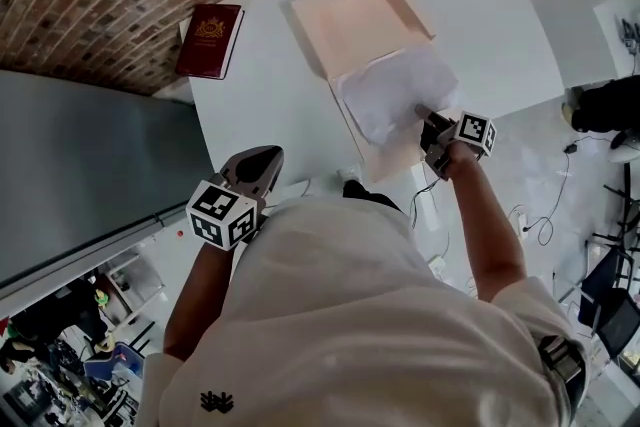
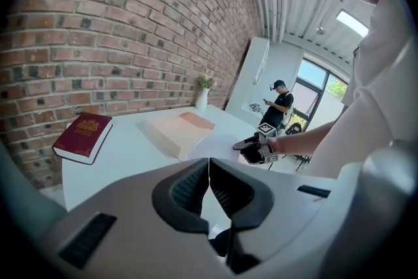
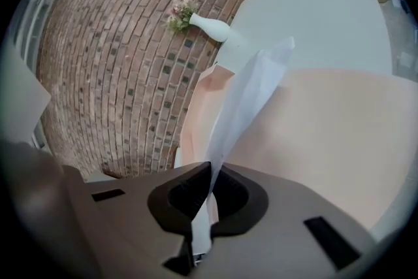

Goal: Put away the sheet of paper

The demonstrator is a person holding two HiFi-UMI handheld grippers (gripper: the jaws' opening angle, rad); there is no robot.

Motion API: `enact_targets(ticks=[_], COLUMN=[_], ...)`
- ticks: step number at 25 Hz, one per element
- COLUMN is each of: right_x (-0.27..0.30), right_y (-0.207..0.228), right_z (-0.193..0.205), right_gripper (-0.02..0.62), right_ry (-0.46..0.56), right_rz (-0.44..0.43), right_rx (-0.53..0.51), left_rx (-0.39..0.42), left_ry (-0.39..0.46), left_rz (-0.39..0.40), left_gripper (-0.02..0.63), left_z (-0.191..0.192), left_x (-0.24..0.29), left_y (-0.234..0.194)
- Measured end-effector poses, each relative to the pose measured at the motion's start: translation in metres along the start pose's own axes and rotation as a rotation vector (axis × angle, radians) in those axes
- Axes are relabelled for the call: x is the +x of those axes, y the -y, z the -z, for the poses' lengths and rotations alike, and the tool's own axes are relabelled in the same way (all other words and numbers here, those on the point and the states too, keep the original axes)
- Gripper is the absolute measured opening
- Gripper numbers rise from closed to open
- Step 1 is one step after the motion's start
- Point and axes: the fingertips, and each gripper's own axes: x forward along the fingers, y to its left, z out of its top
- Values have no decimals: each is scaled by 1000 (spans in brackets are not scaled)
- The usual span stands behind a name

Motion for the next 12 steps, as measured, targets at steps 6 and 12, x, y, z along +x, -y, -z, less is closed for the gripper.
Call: enact_targets(ticks=[6, 12], right_x=[21, 48], right_y=[-2, -7], right_z=[-14, -26], right_gripper=[28, 28], right_ry=[-18, -20], right_rz=[2, 7], right_rx=[10, 28], left_rx=[-24, -55], left_ry=[5, 7], left_rz=[-35, -75], left_gripper=[25, 25], left_z=[-2, -2], left_x=[2, -1], left_y=[-3, -9])
